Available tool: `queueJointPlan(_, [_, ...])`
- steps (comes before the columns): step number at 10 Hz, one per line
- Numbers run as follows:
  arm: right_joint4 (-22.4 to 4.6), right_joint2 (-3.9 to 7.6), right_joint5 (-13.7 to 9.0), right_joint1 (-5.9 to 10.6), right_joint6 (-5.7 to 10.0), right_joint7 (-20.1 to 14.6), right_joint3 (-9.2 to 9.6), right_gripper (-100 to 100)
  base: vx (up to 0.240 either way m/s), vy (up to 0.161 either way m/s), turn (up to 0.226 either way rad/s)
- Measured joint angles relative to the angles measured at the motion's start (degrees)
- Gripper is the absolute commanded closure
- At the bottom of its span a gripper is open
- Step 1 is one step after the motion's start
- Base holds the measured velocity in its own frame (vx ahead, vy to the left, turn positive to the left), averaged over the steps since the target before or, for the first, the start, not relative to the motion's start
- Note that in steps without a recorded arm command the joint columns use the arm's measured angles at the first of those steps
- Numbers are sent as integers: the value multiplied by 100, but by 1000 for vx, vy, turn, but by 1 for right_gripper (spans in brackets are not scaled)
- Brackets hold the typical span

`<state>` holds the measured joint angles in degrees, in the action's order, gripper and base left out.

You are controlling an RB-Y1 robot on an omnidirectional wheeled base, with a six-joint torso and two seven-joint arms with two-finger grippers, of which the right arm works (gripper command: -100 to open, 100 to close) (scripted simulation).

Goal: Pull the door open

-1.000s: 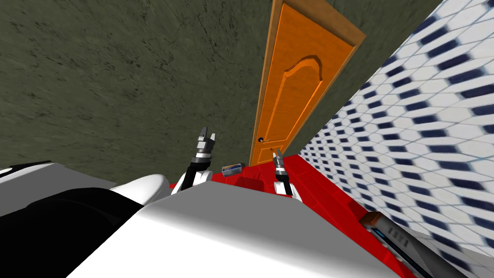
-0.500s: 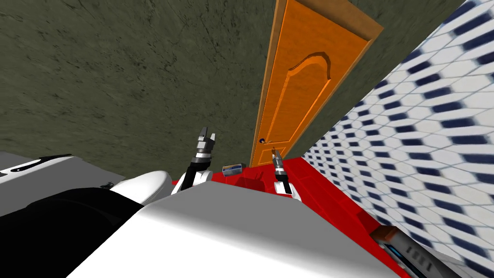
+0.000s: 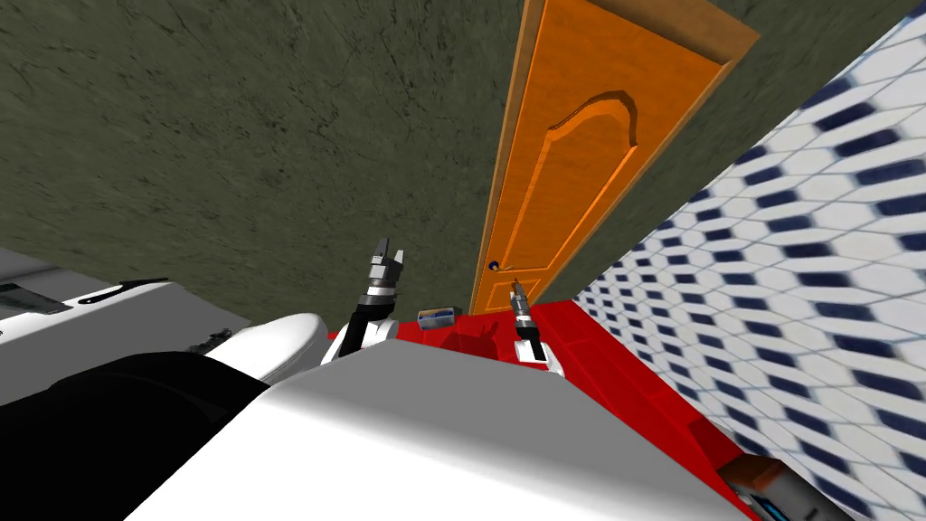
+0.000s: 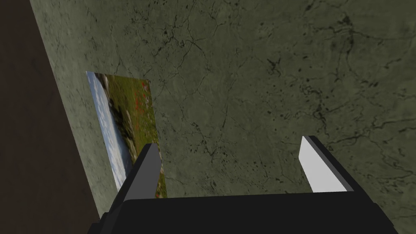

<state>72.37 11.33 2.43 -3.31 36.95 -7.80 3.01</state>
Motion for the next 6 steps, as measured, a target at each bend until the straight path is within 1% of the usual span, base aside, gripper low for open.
queueJointPlan(1, [-111, 27, -7, 38, 11, -20, -3, -100, 39, -56, 109])
queueJointPlan(2, [-270, 64, -17, 136, 2, -48, -9, -100, 31, -44, 81])
queueJointPlan(3, [-362, 74, -19, 153, 10, -60, -8, -100, 38, -37, 142])
queueJointPlan(4, [-522, 109, -28, 235, 30, -83, -12, -100, 29, -39, 75])
queueJointPlan(5, [-664, 122, -33, 282, 61, -97, -15, -100, 33, -45, 125])
queueJointPlan(6, [-836, 137, -37, 352, 80, -107, -16, -100, 38, -81, 188])
